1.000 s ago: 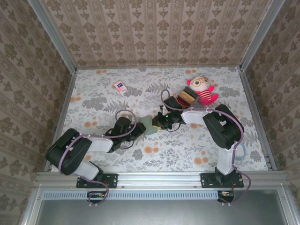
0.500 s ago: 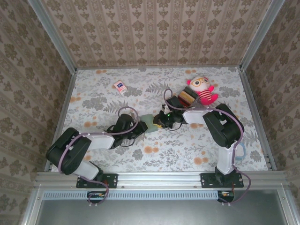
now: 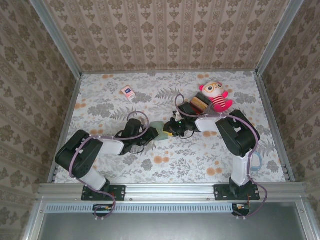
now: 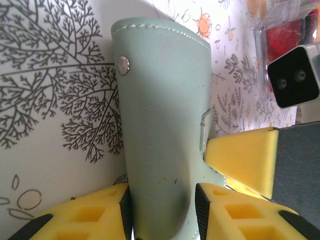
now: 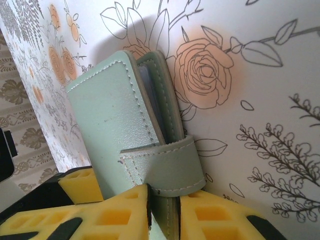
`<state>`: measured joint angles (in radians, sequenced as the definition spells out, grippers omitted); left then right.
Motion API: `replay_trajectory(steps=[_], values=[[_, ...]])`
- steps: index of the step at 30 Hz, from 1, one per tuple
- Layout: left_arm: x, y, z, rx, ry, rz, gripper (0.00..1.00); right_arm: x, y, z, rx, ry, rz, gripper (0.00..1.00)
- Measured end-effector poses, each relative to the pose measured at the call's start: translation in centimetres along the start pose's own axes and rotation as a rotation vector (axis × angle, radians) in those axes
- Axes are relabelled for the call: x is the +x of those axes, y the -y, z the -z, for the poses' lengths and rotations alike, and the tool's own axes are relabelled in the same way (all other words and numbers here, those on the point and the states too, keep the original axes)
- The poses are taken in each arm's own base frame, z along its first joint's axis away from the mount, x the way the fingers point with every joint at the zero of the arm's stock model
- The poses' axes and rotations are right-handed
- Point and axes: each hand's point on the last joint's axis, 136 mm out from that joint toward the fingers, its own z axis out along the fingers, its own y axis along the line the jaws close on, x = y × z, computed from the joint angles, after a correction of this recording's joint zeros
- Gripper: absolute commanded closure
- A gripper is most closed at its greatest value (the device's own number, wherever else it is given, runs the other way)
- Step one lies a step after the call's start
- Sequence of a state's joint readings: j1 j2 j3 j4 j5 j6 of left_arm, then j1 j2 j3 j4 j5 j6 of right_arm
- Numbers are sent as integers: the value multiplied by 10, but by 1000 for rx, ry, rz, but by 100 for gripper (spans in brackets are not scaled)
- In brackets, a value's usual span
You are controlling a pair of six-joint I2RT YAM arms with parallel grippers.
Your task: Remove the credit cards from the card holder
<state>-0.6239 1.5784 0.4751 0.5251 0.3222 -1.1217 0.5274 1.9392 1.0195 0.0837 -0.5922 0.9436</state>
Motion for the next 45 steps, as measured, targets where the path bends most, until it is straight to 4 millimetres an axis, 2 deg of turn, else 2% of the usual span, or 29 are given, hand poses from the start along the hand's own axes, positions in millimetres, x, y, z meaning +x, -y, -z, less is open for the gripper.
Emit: replay_trajectory(steps=[5, 10, 11, 17, 22, 26, 29, 35, 40, 45], values=[[-2, 0, -1, 20, -8, 5, 70, -2, 0, 0, -8, -1, 2, 76], [-3, 3, -1, 42, -31, -11, 82, 2, 2, 3, 7, -10, 46, 62], [-4, 6, -1, 51, -35, -21, 83, 3, 3, 6, 20, -9, 60, 57], [-8, 16, 2, 14, -59, -97, 84, 4, 2, 39, 136, 43, 159, 30], [-22, 29, 27, -118, -40, -236, 84, -9, -4, 77, 219, 149, 272, 17], [-39, 51, 58, -235, 11, -395, 85, -23, -6, 108, 271, 255, 347, 14], [-48, 61, 81, -332, 34, -501, 85, -24, 5, 124, 298, 326, 366, 13], [-65, 61, 115, -608, 64, -676, 85, -10, 35, 130, 305, 381, 373, 12], [-79, 49, 122, -879, 66, -771, 87, -13, 32, 133, 284, 429, 389, 13], [-81, 27, 104, -1098, 13, -823, 83, -13, 37, 140, 256, 505, 371, 12]])
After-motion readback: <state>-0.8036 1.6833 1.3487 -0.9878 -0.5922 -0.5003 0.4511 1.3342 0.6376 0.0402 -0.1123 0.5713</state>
